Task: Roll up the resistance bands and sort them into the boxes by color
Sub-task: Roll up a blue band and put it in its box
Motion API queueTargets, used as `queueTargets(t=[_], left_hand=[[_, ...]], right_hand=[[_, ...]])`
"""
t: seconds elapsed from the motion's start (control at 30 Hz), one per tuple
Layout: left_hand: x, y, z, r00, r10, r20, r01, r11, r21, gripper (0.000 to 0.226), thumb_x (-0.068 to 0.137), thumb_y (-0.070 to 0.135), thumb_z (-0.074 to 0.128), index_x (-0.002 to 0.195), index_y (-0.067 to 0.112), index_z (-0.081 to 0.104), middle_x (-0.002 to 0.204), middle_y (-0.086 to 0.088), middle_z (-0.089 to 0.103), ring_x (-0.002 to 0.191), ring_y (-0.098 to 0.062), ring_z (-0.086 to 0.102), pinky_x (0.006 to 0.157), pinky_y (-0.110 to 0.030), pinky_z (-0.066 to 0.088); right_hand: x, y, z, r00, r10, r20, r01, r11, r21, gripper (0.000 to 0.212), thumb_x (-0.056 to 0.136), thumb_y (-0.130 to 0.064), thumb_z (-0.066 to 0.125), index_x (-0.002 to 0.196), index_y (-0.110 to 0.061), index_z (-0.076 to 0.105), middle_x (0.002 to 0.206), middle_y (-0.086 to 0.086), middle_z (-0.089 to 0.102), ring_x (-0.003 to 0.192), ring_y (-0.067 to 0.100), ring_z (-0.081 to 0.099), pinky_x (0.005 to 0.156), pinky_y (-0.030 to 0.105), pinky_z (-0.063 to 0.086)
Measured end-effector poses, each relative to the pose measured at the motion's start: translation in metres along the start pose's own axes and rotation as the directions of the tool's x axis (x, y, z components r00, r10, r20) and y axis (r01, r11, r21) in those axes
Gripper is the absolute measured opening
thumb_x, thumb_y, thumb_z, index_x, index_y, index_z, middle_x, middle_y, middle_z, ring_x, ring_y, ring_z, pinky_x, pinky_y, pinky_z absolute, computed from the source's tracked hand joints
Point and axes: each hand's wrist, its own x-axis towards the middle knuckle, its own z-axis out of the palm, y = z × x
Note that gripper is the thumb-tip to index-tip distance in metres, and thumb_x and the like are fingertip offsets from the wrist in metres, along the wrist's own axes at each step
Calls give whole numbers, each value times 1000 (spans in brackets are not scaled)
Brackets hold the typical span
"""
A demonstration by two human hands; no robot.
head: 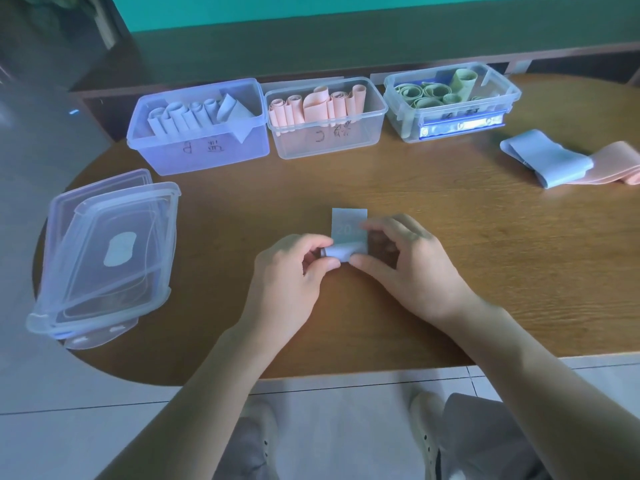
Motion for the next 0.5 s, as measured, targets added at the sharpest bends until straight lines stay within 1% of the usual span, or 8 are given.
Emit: queueTargets(t=[0.07, 0.1, 0.2, 0.23, 0.3, 0.4, 0.47, 0.5], left_hand=[[-6, 2, -2, 1000, 9, -10, -9, 1000, -11, 22, 80, 17, 85, 102, 15, 78, 89, 7, 74, 86, -4, 61, 74, -10, 48], [-8, 3, -3, 1000, 11, -10, -11, 1000, -13, 23, 80, 17, 85, 102, 15, 78, 90, 7, 74, 87, -3, 61, 75, -7, 48], [-9, 5, -5, 1000, 9, -3, -9, 1000, -20, 24, 79, 17, 86, 102, 16, 78, 90, 9, 74, 83, 9, 60, 76, -1, 44], [-9, 6, -6, 1000, 9, 1, -9, 1000, -27, 25, 79, 16, 86, 102, 17, 78, 89, 9, 73, 82, 11, 59, 76, -1, 44], [-9, 7, -7, 1000, 19, 5, -19, 999, -43, 25, 78, 13, 87, 102, 16, 78, 88, 11, 71, 83, 7, 60, 76, -2, 44], [-8, 7, -7, 1000, 24, 8, -24, 999, -43, 25, 79, 13, 86, 103, 15, 78, 89, 15, 68, 82, 10, 60, 76, -1, 44], [-8, 6, -5, 999, 38, 20, -37, 999, -27, 25, 79, 14, 86, 103, 14, 78, 89, 13, 70, 80, 11, 59, 76, -1, 44], [-8, 5, -5, 999, 41, 29, -41, 999, -18, 25, 79, 15, 86, 103, 14, 78, 89, 10, 72, 80, 8, 59, 75, -2, 45]], right_hand=[[-2, -1, 0, 999, 31, 34, -29, 998, -56, 66, 77, -52, 77, 131, -17, 61, 118, -3, 64, 110, 18, 57, 94, 26, 44], [-3, -1, -1, 998, 35, 42, -32, 997, -73, 69, 75, -54, 78, 131, -17, 61, 119, -3, 65, 111, 20, 56, 93, 26, 41], [-2, -2, -4, 997, 44, 67, -40, 998, -56, 69, 72, -49, 84, 132, -22, 61, 116, -12, 64, 109, 14, 55, 89, 13, 35], [-2, -3, -5, 996, 39, 78, -35, 998, -43, 69, 72, -46, 85, 133, -22, 62, 114, -14, 63, 105, 9, 55, 87, 6, 33], [-2, -3, -5, 996, 20, 89, -18, 1000, -22, 68, 73, -41, 87, 134, -22, 62, 113, -11, 65, 96, 1, 54, 84, -1, 33], [-1, -3, -4, 997, -3, 80, 3, 1000, 4, 65, 73, -33, 88, 132, -18, 64, 113, -5, 69, 86, -3, 55, 82, -2, 35], [-1, -2, -3, 998, -18, 66, 18, 1000, 2, 63, 73, -31, 89, 129, -17, 65, 111, -5, 68, 81, -7, 53, 82, -2, 35], [-2, -1, -3, 998, -28, 56, 28, 1000, -1, 60, 73, -30, 89, 127, -17, 66, 110, -5, 68, 79, -6, 53, 82, -2, 35]])
